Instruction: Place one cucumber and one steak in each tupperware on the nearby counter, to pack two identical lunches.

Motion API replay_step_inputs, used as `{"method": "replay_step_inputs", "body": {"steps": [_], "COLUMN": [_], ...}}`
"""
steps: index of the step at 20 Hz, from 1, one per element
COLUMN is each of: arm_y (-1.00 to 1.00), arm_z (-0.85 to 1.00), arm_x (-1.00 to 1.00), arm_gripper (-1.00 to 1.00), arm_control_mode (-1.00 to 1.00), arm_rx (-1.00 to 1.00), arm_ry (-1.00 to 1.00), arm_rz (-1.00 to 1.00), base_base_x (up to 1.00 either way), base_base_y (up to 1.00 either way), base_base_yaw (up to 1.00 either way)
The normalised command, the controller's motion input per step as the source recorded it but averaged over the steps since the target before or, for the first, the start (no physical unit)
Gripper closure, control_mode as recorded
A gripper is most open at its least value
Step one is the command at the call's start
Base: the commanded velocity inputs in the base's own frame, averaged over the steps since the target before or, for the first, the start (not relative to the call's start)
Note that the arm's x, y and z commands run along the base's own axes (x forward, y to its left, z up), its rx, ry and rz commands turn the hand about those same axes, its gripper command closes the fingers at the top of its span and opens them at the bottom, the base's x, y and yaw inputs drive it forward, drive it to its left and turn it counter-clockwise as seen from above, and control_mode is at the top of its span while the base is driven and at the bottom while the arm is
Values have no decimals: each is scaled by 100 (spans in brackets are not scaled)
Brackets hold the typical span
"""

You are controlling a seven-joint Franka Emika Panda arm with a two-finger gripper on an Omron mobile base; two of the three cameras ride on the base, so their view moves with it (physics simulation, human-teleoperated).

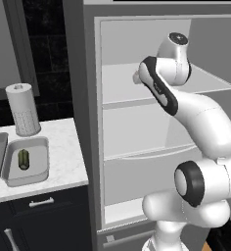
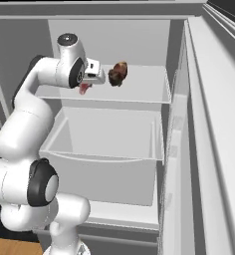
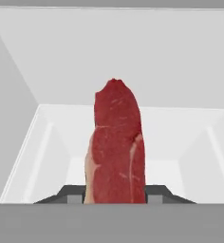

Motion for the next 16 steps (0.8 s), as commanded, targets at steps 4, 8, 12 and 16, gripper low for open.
{"method": "replay_step_inputs", "body": {"steps": [4, 8, 12, 16], "arm_y": [29, 2, -11, -15], "arm_z": [-4, 7, 15, 4], "arm_x": [-75, -100, -100, -100], "arm_gripper": [100, 100, 100, 100], "arm_control_mode": [-100, -100, -100, -100], "arm_rx": [0, 0, 0, 0], "arm_ry": [0, -2, -8, -4], "arm_rz": [0, -1, -2, -1], "base_base_x": [0, 0, 0, 0], "base_base_y": [0, 0, 0, 0], "base_base_yaw": [0, 0, 0, 0]}}
